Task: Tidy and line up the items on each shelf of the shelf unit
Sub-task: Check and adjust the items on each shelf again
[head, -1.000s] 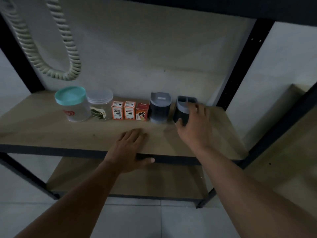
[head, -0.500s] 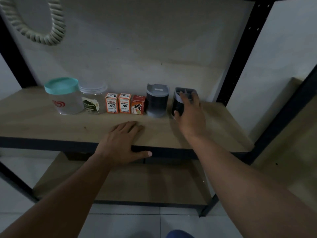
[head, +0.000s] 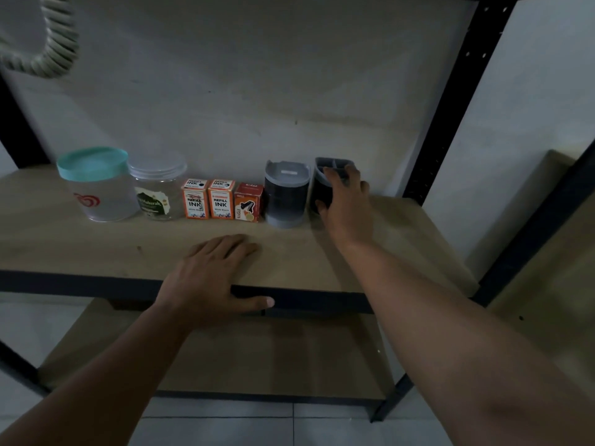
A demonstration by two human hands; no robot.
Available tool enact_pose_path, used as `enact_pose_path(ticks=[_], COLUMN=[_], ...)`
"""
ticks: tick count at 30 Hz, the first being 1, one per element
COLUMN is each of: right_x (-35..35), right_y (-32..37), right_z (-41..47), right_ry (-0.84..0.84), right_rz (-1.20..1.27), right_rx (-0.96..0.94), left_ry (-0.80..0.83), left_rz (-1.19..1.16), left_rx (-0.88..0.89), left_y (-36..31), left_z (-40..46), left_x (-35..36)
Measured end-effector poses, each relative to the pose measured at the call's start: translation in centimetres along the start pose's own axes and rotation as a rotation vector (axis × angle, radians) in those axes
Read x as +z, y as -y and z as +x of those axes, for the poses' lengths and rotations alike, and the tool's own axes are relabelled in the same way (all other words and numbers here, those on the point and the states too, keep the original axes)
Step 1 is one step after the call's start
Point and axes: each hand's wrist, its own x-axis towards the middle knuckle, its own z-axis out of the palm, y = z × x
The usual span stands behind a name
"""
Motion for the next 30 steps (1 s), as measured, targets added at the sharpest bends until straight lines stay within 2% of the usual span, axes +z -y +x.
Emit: enact_pose_path(ticks=[13, 30], right_x=[2.0, 2.9], right_y=[-0.4, -0.5], right_z=[3.4, 4.6], right_ry=[0.008, 0.002], right_rz=[-0.015, -0.096], right_rx=[-0.007, -0.019], left_ry=[-0.121, -0.12], left_rz=[0.131, 0.176], left_rx=[-0.003, -0.003], left_y=[-0.1, 0.0], left_z=[-0.2, -0.1], left_x=[1.5, 2.0])
